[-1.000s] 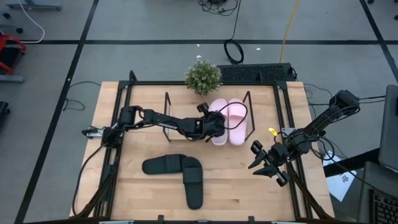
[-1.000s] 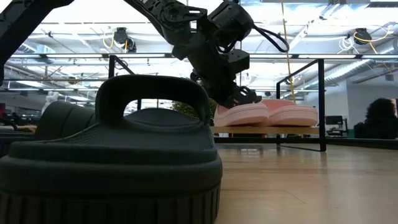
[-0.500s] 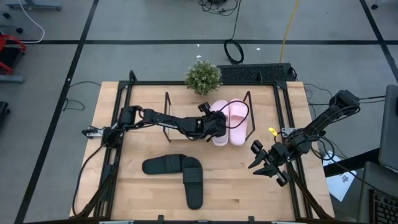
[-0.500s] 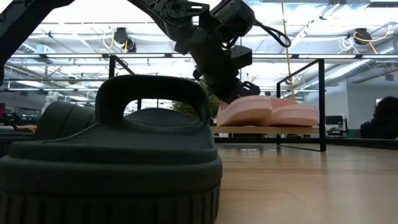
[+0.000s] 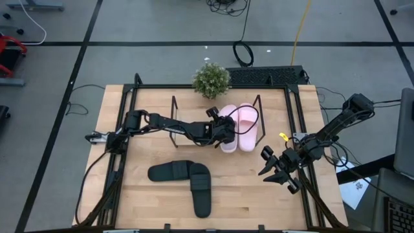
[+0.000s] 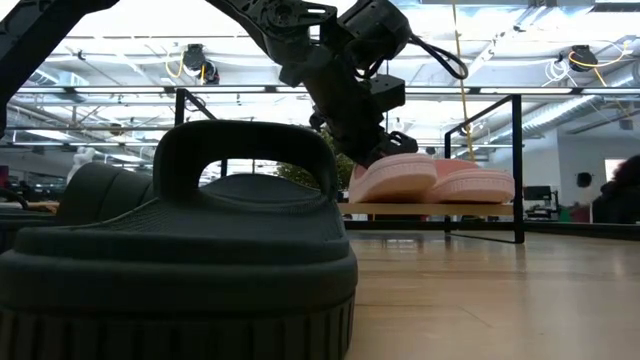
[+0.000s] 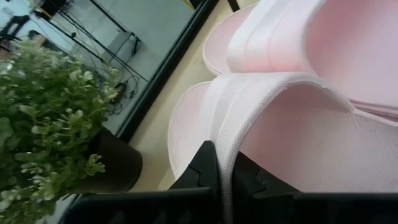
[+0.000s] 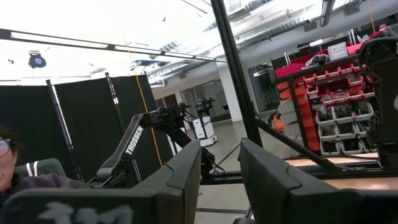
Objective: Pick and place slides into the shelf
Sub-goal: Put the pink slides on the shelf
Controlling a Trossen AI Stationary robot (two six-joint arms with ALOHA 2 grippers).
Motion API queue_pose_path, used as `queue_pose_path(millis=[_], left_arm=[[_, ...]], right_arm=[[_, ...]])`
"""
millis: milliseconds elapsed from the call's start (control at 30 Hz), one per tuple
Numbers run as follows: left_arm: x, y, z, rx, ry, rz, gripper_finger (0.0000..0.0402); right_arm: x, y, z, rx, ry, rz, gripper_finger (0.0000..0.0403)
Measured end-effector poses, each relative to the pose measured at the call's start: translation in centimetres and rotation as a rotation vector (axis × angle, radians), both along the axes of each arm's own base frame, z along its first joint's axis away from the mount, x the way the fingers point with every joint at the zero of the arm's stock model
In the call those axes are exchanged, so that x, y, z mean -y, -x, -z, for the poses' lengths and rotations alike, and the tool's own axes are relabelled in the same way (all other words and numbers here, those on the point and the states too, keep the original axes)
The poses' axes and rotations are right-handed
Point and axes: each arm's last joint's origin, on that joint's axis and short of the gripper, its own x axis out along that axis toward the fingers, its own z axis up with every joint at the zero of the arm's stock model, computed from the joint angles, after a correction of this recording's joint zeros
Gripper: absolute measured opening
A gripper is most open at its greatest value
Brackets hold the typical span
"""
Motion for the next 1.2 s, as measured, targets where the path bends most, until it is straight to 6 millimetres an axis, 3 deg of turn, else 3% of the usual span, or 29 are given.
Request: queue_pose_path(millis=[533,1200], left_arm=[[-0.07,-0.17,0.52,0.008,0.056,0.025,0.0033],[-0.92,-0.04,0.52,0.026,0.097,0.005,0.0164]], right_arm=[[-0.01,0.01,0.0,-0.006,-0.012,-0.006,0.0105],[-0.05,0.03,0.0,-0.006,-0.012,-0.009,0.0105]])
